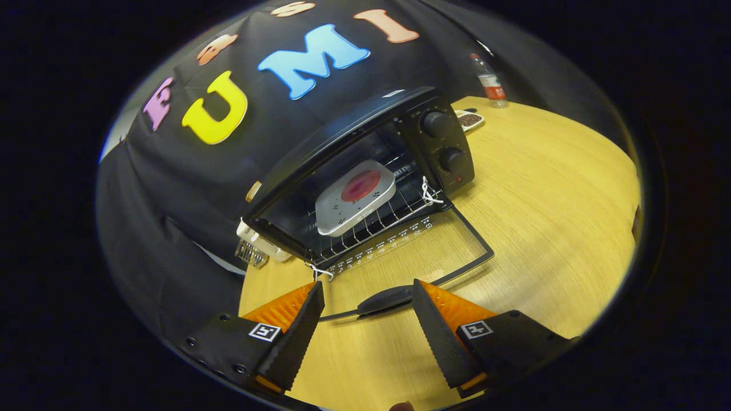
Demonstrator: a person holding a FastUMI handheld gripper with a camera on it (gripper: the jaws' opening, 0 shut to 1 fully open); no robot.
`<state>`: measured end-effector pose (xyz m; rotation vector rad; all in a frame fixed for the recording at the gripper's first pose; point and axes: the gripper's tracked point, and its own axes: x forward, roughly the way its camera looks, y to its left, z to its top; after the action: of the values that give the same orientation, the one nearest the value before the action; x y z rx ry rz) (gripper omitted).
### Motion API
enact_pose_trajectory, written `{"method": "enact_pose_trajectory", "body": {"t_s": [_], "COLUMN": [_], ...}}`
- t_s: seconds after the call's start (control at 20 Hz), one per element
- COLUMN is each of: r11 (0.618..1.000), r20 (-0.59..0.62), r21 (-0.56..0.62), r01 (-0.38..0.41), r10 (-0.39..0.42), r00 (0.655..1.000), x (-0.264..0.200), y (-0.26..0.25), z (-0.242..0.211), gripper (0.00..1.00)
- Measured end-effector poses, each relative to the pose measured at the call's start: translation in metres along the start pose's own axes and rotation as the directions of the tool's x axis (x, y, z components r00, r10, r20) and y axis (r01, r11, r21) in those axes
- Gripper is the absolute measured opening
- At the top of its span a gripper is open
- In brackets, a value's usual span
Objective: Open the toaster oven, put the food inside, and close the toaster oven door.
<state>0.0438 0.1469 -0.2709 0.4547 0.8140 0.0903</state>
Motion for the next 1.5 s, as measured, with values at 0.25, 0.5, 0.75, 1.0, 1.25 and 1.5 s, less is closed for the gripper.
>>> {"method": "enact_pose_trajectory", "body": {"t_s": [0.25,0.5,0.75,1.0,1.25,1.5], "r11": [0.973,0.93,0.923,0.903,0.888,0.891], "r20": [-0.039,-0.097,-0.144,-0.151,-0.125,-0.11], "r21": [-0.225,-0.354,-0.364,-0.399,-0.416,-0.4], "r01": [0.049,0.102,0.127,0.157,0.197,0.213], "r10": [-0.059,-0.144,-0.19,-0.233,-0.271,-0.278], "r00": [0.997,0.985,0.971,0.961,0.954,0.954], "x": [0.002,0.007,0.031,0.047,0.052,0.047], "y": [-0.014,-0.03,-0.033,-0.039,-0.045,-0.041], "z": [-0.018,-0.045,-0.059,-0.062,-0.061,-0.057], "gripper": [0.98,0.98,0.99,0.99,0.97,0.96]}}
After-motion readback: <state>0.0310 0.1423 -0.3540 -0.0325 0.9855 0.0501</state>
